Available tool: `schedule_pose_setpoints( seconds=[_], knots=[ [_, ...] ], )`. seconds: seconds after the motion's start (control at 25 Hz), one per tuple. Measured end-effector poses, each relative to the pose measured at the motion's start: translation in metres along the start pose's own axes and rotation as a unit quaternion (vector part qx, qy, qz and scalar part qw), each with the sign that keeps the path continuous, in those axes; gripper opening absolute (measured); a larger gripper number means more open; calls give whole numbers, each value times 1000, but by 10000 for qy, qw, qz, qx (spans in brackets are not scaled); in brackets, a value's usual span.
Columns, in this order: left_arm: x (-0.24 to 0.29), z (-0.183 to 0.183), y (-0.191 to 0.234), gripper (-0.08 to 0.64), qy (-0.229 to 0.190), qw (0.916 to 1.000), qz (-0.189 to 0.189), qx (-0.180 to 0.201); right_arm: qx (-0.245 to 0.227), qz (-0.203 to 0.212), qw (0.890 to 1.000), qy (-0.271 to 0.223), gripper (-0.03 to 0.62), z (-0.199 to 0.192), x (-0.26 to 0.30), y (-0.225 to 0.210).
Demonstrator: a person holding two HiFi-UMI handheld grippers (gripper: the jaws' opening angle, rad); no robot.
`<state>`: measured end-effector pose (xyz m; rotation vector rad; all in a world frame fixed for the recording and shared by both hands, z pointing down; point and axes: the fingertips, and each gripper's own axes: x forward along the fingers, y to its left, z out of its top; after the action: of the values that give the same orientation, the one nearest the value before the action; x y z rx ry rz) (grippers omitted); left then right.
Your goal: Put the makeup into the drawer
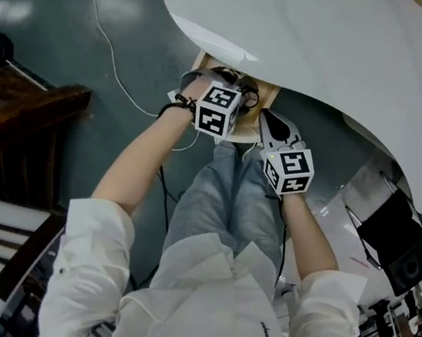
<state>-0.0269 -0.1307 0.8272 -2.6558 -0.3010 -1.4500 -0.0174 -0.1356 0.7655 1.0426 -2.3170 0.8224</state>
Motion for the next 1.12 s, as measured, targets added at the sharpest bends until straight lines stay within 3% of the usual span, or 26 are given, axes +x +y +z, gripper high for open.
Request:
schedule_pose_setpoints(
  seconds=[0.6,1.12],
  knots=[
    [49,-20,-12,229,171,9988,-412,218,308,-125,9994,-90,17,-7,9,-12],
    [62,-26,-16,229,205,9983,-446,322,398,-187,9990,-26,17,-15,12,-15]
  ],
)
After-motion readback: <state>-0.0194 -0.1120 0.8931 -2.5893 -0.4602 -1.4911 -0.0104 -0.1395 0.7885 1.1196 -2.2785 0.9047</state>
